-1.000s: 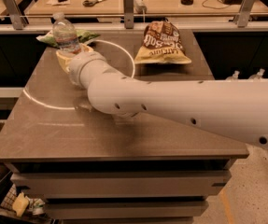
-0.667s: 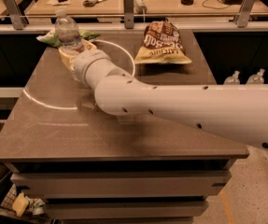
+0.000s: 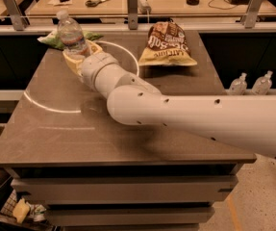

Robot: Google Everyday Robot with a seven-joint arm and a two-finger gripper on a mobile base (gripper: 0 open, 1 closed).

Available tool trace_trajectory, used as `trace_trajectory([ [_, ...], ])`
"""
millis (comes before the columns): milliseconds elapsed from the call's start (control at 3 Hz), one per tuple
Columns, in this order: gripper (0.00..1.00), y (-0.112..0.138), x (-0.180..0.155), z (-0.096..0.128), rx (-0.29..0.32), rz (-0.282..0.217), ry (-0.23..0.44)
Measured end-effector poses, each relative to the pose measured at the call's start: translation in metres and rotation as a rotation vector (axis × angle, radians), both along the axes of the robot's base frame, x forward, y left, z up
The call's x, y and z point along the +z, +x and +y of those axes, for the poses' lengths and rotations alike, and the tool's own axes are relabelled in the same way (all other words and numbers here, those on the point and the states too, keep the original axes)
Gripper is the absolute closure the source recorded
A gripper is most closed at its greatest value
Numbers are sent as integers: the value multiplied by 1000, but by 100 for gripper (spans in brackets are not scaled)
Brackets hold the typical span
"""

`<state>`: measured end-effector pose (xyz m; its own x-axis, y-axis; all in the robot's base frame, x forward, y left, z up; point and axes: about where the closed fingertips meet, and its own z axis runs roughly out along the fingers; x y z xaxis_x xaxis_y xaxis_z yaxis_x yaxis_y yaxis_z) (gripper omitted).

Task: Place water bottle upright

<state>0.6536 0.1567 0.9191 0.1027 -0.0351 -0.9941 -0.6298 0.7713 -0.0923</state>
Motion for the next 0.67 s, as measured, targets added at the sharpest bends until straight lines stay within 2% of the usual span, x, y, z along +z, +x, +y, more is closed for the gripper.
trace_trajectory([
  [333,100,-3,-1,-3,10,-17,-32],
  [667,100,-6,-5,-4,16,-14,-47],
])
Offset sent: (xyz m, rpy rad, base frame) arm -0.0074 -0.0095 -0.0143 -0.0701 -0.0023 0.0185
